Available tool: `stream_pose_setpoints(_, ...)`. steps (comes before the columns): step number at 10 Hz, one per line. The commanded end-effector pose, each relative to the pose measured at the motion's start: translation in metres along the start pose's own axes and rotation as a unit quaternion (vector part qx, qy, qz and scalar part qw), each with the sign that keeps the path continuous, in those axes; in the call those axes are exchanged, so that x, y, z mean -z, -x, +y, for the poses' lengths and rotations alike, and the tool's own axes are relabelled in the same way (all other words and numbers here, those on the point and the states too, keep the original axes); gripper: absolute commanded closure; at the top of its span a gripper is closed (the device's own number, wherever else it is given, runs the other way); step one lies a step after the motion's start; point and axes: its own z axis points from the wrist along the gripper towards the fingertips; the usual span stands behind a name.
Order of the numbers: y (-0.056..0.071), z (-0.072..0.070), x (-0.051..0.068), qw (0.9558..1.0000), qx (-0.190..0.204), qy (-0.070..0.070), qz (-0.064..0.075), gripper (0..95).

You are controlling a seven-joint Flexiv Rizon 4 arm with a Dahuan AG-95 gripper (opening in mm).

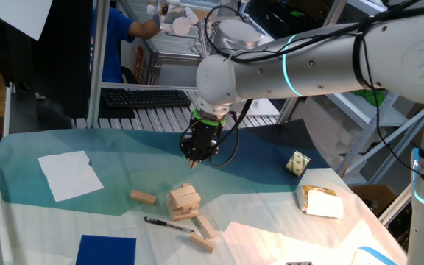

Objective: Play Jenga

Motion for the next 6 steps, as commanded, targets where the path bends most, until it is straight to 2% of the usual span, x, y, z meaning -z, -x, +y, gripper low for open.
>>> stream_pose_setpoints(1, 0.0012, 0.0015, -0.0013, 1.0, -0.003, 0.001, 0.002, 95.0)
stream_pose_setpoints(2, 0.0009, 0.003, -0.0032, 1.0, -0.006, 0.001, 0.003, 76.0)
stream_pose_setpoints(4, -0.0005, 0.0042, -0.0053, 1.0, -0.007, 0.003, 0.003, 76.0)
stream_pose_setpoints(6, -0.0033, 0.0054, -0.0085, 0.9999, -0.005, 0.01, 0.003, 76.0)
